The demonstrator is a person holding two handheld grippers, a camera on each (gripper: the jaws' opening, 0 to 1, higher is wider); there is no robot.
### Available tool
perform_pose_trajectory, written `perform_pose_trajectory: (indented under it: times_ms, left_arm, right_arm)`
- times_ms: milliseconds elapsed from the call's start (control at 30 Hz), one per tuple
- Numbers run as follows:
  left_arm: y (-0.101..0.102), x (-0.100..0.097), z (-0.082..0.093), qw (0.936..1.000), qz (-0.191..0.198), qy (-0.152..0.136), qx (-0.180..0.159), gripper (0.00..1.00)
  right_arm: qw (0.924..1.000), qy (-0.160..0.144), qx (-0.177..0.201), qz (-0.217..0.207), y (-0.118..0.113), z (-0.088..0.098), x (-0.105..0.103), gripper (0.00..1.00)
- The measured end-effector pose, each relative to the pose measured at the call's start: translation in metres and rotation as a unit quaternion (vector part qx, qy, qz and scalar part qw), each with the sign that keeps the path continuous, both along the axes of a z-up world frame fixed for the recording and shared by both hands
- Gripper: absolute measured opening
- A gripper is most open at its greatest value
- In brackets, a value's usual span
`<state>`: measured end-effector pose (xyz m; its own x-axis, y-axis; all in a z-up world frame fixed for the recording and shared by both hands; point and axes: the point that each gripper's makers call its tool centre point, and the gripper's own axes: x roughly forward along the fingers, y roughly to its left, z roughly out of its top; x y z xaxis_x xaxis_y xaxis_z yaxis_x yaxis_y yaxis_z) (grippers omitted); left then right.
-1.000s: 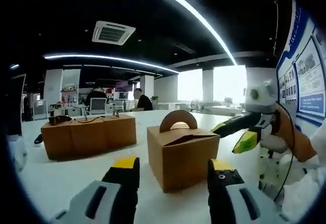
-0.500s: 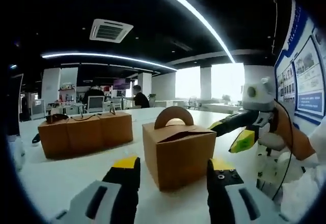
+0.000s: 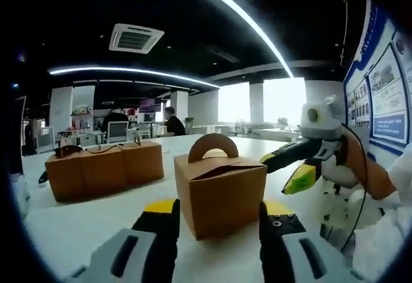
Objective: Pick up one paper box from the group, open the paper box, and remove the item inside
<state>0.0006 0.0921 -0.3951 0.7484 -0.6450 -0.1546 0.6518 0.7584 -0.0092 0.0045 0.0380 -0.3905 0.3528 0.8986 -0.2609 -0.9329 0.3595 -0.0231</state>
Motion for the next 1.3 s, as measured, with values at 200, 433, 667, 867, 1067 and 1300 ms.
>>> perform_pose_trajectory:
  times_ms: [200, 433, 667, 867, 1067, 1300]
  left_arm:
    - [-0.003, -0.004, -0.002, 0.9998, -0.007, -0.001, 0.016, 0.45]
    - [0.007, 0.005, -0.002, 0.9998, -0.007, 0.001, 0.016, 0.44]
    - [0.009, 0.007, -0.002, 0.9996, -0.015, -0.002, 0.026, 0.38]
    - [0.013, 0.011, 0.000, 0.9995, -0.018, -0.002, 0.026, 0.38]
    - [0.015, 0.014, 0.001, 0.9994, -0.018, -0.002, 0.029, 0.38]
    - [0.009, 0.007, 0.001, 0.9992, -0.020, -0.005, 0.035, 0.38]
  right_arm:
    - [1.0000, 0.002, 0.000, -0.001, 0.000, -0.002, -0.001, 0.43]
    - [1.0000, 0.002, -0.001, -0.002, 0.000, -0.003, -0.003, 0.43]
    - [1.0000, 0.004, -0.003, -0.005, -0.001, -0.005, 0.001, 0.43]
    - [1.0000, 0.003, -0.003, -0.007, -0.002, -0.005, 0.002, 0.43]
    - [0.9999, 0.004, -0.004, -0.009, -0.001, -0.006, 0.003, 0.43]
    - [0.9999, 0.004, -0.004, -0.011, -0.001, -0.007, 0.003, 0.43]
